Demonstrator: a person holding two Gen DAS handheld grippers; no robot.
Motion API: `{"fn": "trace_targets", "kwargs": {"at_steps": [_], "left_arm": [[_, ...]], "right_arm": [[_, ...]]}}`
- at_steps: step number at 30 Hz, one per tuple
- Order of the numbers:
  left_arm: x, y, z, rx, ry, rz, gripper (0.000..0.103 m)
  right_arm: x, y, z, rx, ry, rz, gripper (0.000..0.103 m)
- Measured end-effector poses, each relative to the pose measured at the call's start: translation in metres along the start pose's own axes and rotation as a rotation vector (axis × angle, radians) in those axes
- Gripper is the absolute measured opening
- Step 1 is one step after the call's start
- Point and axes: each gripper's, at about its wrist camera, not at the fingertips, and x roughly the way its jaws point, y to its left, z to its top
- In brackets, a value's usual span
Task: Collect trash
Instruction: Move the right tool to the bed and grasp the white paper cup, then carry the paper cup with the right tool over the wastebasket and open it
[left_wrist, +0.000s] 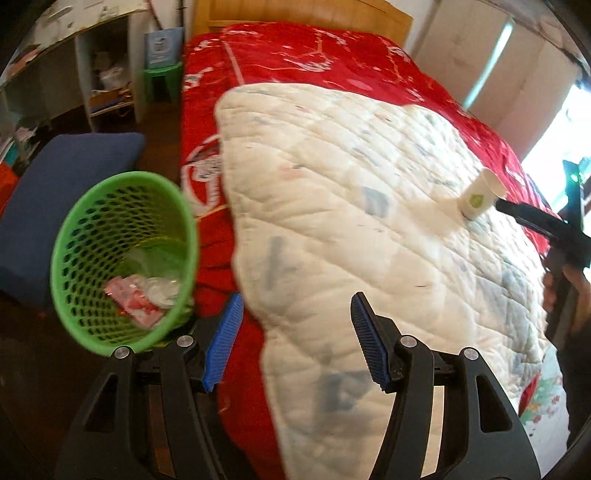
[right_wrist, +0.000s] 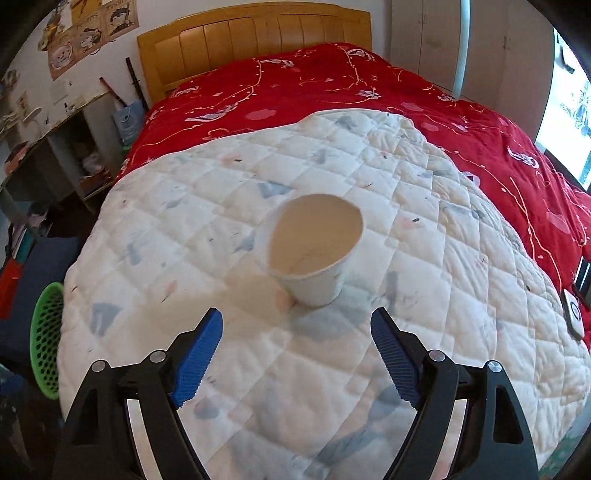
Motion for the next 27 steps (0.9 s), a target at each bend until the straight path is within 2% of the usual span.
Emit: {"fn": "trace_targets", "kwargs": {"at_steps": [8,14,15,18,24,27], "left_arm": [[0.025,-0.049,0.017,0.079,0.028,-0.04,0.061],[0.048,-0.077,0.032,0.101,0.059,-0.074,0.061],[0.052,-0.082,0.034,0.105,0.064,-0.078,0.061],[0.063,-0.093,0.04,0.113,0.083,-0.1,0.061],[0.074,-0.111,0.049,0.129,0.088,-0.119,0.061],[0.075,-0.117,0.055,0.132,0.082,-0.134,0.061]], "right_arm": [[0.027,-0.009,0.018,-0.017,-0.001,-0.003,0.08],[0.049,-0.016,0.028,-0.026,0.006,-0.014,0.079],[0.051,-0.018,0.028,-0.023,0.004,-0.006,0.078],[0.055,-0.021,0.03,-0.017,0.007,0.011,0.062],[0.048,-0.025,0.033,-0.02,-0.01,0.053,0.059],[0.03,-0.026,0.037,-0.032,-0.027,0.073,0.059]]}}
